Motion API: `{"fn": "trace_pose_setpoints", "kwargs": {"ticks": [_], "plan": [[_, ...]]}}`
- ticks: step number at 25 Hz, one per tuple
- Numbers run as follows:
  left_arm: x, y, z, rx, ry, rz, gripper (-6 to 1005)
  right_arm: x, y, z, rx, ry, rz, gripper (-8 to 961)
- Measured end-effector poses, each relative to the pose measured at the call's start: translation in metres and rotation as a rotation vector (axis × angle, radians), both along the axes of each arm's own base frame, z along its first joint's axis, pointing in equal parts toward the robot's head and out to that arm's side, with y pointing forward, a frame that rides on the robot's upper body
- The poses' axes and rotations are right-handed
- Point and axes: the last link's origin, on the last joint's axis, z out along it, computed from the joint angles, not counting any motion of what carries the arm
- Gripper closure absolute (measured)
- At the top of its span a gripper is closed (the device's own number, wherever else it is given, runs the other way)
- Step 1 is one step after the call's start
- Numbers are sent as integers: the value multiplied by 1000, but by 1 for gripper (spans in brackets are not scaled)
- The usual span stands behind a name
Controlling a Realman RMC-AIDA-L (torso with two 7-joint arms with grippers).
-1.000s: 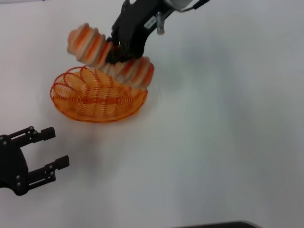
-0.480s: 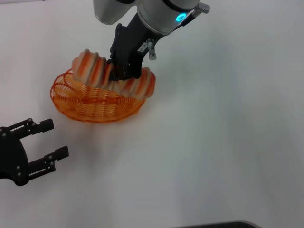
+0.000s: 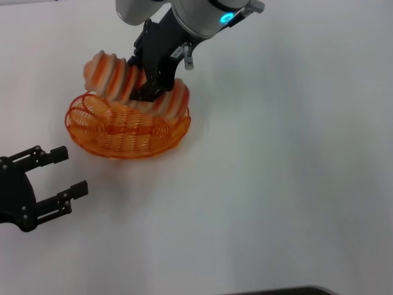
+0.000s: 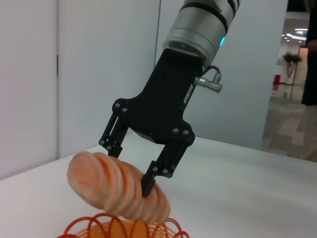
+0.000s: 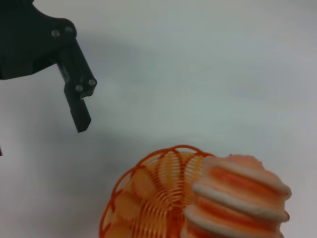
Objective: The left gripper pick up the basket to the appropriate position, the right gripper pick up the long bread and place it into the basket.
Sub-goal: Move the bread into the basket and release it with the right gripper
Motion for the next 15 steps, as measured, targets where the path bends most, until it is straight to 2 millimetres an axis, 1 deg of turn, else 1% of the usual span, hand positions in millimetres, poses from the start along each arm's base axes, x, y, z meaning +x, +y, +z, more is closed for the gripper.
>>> {"fn": "trace_pose_setpoints", "kwargs": {"ticks": [1, 6, 12, 15], "plan": [[0, 1, 0, 4, 1, 1, 305, 0, 1, 0, 6, 5, 2, 517], [1, 4, 0, 7, 4, 0, 299, -1, 4, -2, 17, 36, 11, 267], [0, 6, 0, 15, 5, 5, 299, 0, 4, -2, 13, 73, -3, 74], [-1, 7, 0, 19, 9, 9, 299, 5, 2, 1, 9, 143, -49, 28]]}}
